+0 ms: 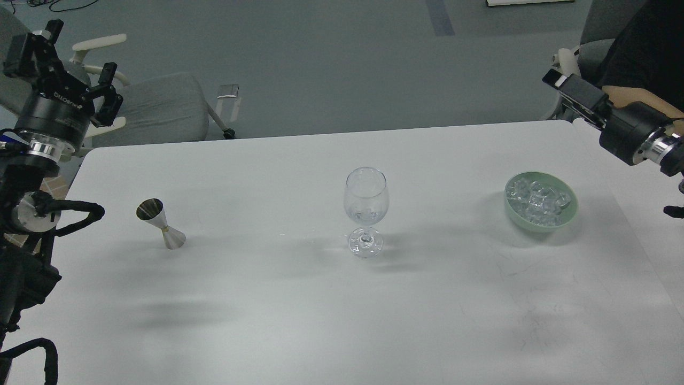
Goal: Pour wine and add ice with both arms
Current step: 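Raise the left arm away and move the right hand toward the ice bowl, then lower the right hand into the green bowl of ice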
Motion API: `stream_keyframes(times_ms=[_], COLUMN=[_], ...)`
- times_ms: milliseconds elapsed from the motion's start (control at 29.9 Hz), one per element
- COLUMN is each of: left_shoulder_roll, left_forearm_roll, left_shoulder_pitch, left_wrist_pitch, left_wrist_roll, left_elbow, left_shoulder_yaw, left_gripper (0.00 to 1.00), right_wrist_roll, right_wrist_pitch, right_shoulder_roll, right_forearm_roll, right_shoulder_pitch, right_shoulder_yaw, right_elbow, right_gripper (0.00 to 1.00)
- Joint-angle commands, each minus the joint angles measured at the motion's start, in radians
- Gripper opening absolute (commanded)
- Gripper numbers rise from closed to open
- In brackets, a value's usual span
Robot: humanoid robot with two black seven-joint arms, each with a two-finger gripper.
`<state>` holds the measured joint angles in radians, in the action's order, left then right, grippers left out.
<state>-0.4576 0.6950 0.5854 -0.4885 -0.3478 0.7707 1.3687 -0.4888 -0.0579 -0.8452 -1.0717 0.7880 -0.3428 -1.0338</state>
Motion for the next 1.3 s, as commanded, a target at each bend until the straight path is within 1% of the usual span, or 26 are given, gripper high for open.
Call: stream_keyframes(times_ms=[0,201,268,535,703,803,937,1037,1271], left_shoulder_roll=[0.013,0.027,0.031,0.031,0.031,0.031,0.031,0.031,0.031], left_forearm_roll=[0.001,0.001,0.001,0.001,0.001,0.0,0.0,0.0,0.0], left_shoulder_pitch=[-0.006,-0.012,-0.013,-0.033,-0.039,-0.039,-0.042,-0.042,-0.042], left_wrist_pitch=[0.0,0.0,0.0,0.0,0.0,0.0,0.0,0.0,0.0], left_wrist_roll=[0.001,0.001,0.001,0.001,0.0,0.0,-0.003,-0.003,-0.002], left_elbow=[0.004,0.019,0.019,0.039,0.045,0.045,0.045,0.045,0.045], left_shoulder_yaw=[-0.003,-0.013,-0.013,-0.013,-0.013,-0.013,-0.013,-0.013,-0.013], left_gripper=[0.98,0.98,0.98,0.98,0.98,0.98,0.98,0.98,0.98], right_wrist_roll=[0.0,0.0,0.0,0.0,0.0,0.0,0.0,0.0,0.0], right_wrist_pitch=[-0.057,-0.111,-0.112,-0.105,-0.099,-0.099,-0.099,-0.099,-0.099], right_shoulder_roll=[-0.038,-0.04,-0.035,0.008,0.057,0.08,0.147,0.176,0.176], right_forearm_roll=[-0.207,-0.497,-0.522,-0.545,-0.625,-0.626,-0.625,-0.625,-0.625], right_shoulder_pitch=[-0.053,-0.125,-0.131,-0.147,-0.156,-0.153,-0.148,-0.142,-0.134], right_shoulder_yaw=[0.013,0.013,0.013,0.014,0.025,0.056,0.065,0.065,0.065], right_elbow=[-0.023,0.0,0.014,0.06,0.1,0.127,0.182,0.202,0.209], right_gripper=[1.0,1.0,1.0,1.0,1.0,0.99,0.91,0.9,0.89])
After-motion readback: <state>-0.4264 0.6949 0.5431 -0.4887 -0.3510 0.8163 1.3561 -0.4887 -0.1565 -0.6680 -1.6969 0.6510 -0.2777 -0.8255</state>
